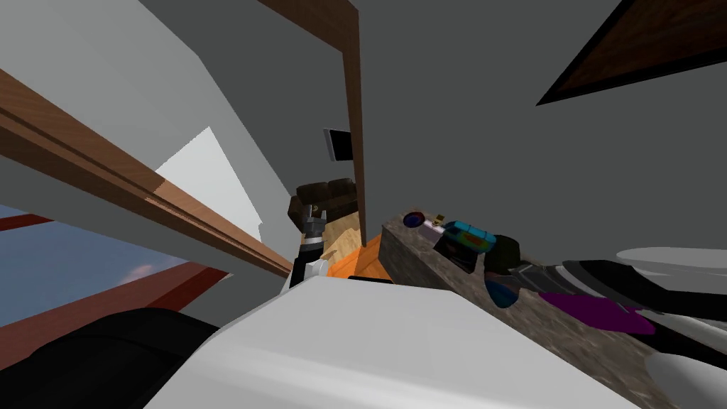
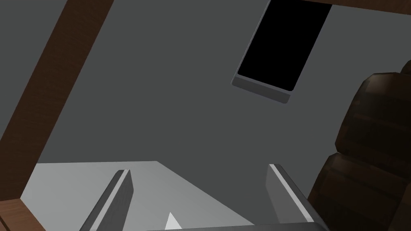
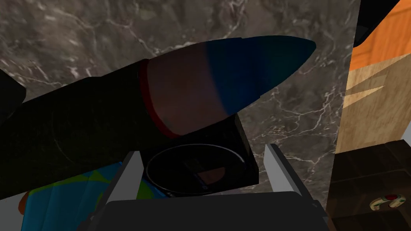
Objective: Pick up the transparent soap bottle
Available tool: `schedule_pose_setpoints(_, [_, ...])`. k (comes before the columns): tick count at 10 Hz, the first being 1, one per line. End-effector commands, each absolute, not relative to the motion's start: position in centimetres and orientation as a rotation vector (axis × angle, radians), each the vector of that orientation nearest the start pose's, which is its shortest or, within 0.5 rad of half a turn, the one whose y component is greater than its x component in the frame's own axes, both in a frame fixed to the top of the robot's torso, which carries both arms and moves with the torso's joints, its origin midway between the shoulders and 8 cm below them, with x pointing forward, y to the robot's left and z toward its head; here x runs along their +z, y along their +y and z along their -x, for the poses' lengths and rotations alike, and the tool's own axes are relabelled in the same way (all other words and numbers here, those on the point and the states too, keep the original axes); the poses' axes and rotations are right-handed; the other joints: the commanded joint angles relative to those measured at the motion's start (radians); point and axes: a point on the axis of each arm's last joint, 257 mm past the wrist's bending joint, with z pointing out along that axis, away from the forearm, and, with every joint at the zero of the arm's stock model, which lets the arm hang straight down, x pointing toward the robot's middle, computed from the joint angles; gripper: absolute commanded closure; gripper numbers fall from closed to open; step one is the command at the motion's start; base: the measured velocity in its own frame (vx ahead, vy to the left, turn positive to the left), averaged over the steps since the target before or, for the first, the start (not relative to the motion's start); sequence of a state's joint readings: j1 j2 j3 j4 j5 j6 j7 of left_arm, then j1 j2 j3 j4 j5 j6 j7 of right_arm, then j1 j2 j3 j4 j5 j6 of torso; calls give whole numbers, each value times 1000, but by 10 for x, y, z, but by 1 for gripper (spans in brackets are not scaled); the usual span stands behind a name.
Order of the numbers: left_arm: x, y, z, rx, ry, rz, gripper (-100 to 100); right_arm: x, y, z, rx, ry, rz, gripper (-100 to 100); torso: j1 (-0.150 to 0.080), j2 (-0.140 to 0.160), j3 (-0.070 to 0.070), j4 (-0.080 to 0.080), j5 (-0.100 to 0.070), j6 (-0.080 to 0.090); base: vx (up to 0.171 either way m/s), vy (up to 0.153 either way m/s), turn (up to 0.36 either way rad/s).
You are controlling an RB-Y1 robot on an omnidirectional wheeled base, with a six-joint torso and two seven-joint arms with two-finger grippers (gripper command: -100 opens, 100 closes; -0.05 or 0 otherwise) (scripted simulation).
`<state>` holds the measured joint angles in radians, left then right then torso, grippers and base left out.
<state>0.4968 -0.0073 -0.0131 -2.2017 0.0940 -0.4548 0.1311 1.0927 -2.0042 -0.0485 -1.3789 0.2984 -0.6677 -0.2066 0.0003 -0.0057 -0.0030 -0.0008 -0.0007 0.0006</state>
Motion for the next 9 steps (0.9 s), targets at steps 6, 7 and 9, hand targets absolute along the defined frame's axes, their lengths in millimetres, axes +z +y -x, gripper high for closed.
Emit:
schedule_pose_setpoints(6, [-19,291,-364,-1463,582,878,0,-238,-571,-274,92,2815,714,-100,3,-10,-6,-2,1,-1,122,14,191])
schedule_pose_setpoints(7, [-20,291,-364,-1463,582,878,0,-238,-571,-274,92,2815,714,-100,6,-14,-8,-3,1,-1,175,39,55])
schedule_pose_setpoints(9, [-19,291,-364,-1463,582,877,0,-238,-574,-273,91,2817,708,0,3,-4,-3,-1,1,0,38,7,4])
